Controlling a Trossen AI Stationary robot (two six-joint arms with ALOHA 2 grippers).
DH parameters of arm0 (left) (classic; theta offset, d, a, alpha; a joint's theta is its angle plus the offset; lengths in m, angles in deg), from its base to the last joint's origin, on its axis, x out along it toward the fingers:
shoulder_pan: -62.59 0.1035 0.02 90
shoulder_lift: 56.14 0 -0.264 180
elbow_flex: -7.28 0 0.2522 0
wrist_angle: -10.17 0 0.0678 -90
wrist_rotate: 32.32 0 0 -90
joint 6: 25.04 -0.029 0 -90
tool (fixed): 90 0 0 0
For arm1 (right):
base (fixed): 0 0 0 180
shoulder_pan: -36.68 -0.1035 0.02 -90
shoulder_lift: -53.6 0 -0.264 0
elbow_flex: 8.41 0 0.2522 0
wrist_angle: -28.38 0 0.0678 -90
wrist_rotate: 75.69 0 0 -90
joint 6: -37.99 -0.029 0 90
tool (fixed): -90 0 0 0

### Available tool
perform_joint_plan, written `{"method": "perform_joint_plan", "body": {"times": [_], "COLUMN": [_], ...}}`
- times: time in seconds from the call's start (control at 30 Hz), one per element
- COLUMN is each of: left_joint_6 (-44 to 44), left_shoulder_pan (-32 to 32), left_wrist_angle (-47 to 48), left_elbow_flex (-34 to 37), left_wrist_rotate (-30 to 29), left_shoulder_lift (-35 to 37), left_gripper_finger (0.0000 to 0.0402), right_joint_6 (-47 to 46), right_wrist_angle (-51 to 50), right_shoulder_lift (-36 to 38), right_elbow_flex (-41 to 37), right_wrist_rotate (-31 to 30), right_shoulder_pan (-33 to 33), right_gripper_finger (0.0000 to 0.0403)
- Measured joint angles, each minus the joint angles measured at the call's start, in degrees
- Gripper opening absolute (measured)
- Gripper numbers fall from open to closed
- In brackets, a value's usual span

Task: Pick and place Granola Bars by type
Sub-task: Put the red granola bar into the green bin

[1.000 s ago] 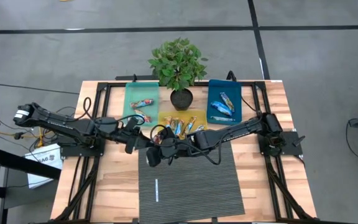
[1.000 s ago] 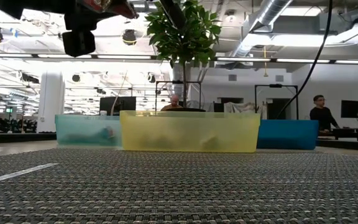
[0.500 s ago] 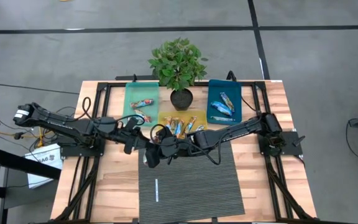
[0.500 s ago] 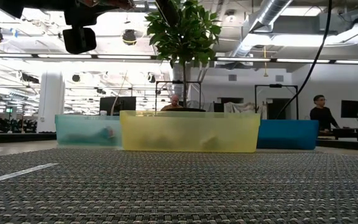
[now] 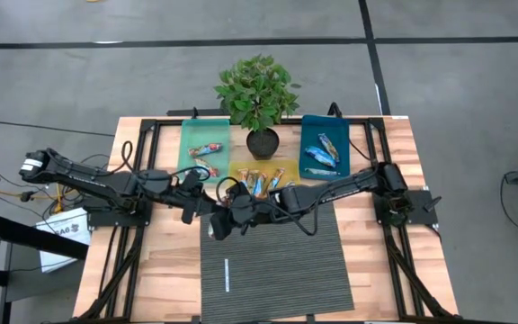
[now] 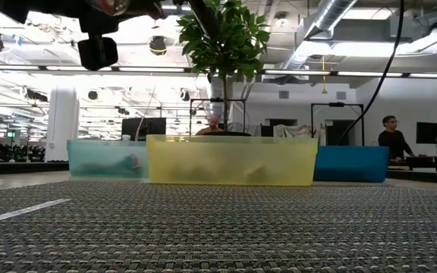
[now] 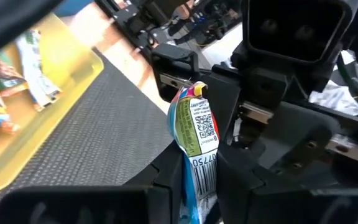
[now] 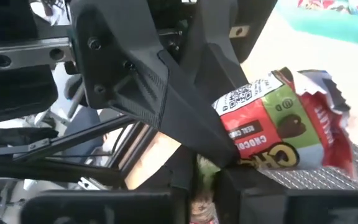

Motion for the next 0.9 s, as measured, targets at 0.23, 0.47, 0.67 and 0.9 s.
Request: {"method": "perform_joint_plan", "body": {"times": [0.23,0.47,0.67,0.9], "left_joint_6": [-2.01,-3.85,-3.94,-3.94], "left_shoulder_pan": [0.00,-0.02,0.48,4.49], "left_wrist_angle": [4.15,9.25,14.57,16.86], "left_elbow_flex": [0.02,0.02,0.09,0.09], "left_wrist_rotate": [-1.71,-4.55,-8.58,-10.92], "left_shoulder_lift": [0.03,0.11,0.11,0.13], "left_gripper_finger": [0.0057,0.0057,0.0057,0.0057], "right_joint_6": [-2.16,-4.58,-6.07,-7.53], "right_wrist_angle": [-1.00,-1.39,-2.20,-3.35], "right_shoulder_lift": [0.00,0.00,0.04,0.04], "right_elbow_flex": [0.02,0.02,0.04,0.04], "right_wrist_rotate": [2.09,6.99,10.35,12.05], "right_shoulder_pan": [0.61,1.37,1.19,0.78], "right_gripper_finger": [0.0133,0.0223,0.0239,0.0230]}}
